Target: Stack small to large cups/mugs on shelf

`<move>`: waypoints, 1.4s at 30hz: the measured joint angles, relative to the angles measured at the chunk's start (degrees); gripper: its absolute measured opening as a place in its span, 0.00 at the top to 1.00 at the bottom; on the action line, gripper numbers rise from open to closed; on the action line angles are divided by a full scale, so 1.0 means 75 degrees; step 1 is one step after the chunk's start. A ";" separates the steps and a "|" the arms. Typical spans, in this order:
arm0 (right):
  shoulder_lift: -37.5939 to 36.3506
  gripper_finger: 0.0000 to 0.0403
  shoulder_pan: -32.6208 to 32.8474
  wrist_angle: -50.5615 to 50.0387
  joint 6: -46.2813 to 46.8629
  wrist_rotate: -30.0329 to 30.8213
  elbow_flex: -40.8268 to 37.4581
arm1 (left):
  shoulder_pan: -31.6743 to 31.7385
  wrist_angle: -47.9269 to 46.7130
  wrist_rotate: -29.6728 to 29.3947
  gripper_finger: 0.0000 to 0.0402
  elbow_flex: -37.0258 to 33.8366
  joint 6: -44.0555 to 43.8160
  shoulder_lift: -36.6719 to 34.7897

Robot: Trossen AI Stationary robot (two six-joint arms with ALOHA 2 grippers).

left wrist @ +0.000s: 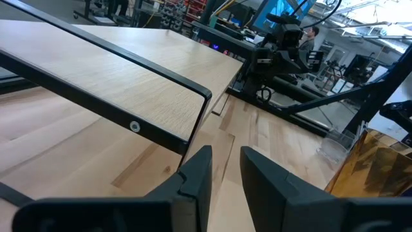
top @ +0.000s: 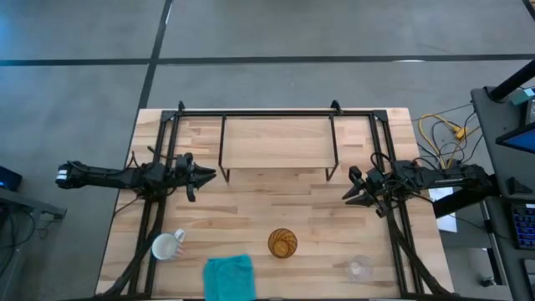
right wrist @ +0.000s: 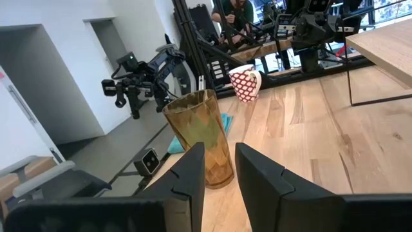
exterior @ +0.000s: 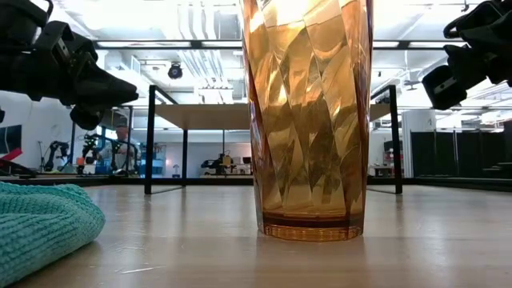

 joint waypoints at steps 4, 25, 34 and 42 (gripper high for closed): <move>-0.0003 0.80 -0.0001 0.0000 0.0002 0.0000 0.0000 | -0.0001 -0.0001 0.0000 0.83 0.0000 0.0000 0.0000; -0.0006 0.80 0.0001 0.0029 0.3694 0.5502 0.0000 | -0.0001 0.0092 -0.0047 0.83 0.0011 -0.0001 0.0000; 0.0003 0.80 0.0001 0.0319 0.3966 0.3607 -0.0003 | 0.0000 0.0069 0.0125 0.83 0.0173 -0.0006 0.0000; -0.0003 0.80 0.0004 0.3250 0.2876 0.2523 0.0000 | -0.0004 0.0056 0.1498 0.83 0.1029 0.0058 0.0193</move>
